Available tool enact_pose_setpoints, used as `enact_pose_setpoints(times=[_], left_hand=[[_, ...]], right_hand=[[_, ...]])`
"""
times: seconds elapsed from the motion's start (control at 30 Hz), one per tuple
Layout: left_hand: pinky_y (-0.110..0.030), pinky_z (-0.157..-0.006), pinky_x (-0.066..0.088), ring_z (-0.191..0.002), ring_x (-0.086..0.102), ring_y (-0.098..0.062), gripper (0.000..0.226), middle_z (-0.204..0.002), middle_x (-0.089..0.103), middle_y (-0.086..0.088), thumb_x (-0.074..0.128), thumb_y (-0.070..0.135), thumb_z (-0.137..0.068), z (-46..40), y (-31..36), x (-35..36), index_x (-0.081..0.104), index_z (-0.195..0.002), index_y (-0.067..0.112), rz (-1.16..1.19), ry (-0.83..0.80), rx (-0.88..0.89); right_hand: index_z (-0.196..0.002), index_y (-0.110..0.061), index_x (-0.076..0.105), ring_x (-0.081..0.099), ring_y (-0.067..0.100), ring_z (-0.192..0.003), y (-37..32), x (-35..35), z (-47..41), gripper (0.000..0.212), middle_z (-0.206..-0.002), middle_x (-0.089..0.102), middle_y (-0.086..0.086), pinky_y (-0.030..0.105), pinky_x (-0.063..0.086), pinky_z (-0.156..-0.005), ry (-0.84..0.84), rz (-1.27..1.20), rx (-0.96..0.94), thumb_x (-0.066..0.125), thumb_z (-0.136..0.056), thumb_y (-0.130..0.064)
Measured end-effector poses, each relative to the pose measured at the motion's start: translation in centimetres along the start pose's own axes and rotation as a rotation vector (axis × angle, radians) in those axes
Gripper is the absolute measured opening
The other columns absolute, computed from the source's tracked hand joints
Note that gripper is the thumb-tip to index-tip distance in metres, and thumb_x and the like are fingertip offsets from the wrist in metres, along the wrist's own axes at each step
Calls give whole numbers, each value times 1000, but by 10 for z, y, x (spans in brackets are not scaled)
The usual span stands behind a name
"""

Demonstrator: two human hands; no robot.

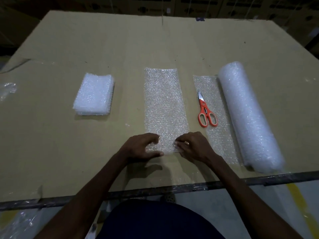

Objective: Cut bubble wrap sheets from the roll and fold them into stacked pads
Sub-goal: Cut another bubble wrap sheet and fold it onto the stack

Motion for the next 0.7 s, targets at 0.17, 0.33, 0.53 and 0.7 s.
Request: enact_pose_setpoints(times=[0.17, 0.33, 0.53, 0.7], left_hand=[[-31, -87, 50, -116, 59, -10, 56, -135, 60, 13, 56, 79, -77, -3, 2, 9, 57, -104, 30, -17, -149, 46], [-23, -88, 43, -129, 53, -11, 42, -146, 53, 11, 54, 59, -82, -2, -4, 18, 66, -101, 24, -87, -151, 33], [-26, -93, 49, -118, 59, -6, 73, -136, 59, 16, 56, 84, -73, 4, 7, 10, 63, -118, 27, -29, -53, -80], [-21, -79, 47, -95, 68, -11, 50, -108, 74, 7, 60, 59, -82, -5, 7, -6, 73, -112, 21, 39, 130, -177]], right_hand=[[-97, -23, 78, 68, 9, -73, 15, -10, -11, 21, -81, 75, -9, 32, 52, -66, -68, -139, 86, 64, -97, -39], [-106, -26, 74, 61, 10, -89, 6, 12, -6, 36, -100, 70, -9, 29, 46, -72, -294, -62, -55, 80, -81, -52], [-95, -24, 75, 61, 15, -88, 3, 14, -9, 15, -96, 70, -7, 44, 54, -74, -256, -122, -90, 67, -89, -35], [-92, -19, 79, 66, 5, -78, 21, 5, -26, 11, -88, 75, -9, 42, 55, -77, -284, -365, 27, 72, -94, -28]])
Point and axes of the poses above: each hand's wrist, its own z-axis away from the middle knuckle, its own x-axis out of the palm, y = z × x, the point moved 9 cm from there along -z, towards the middle knuckle
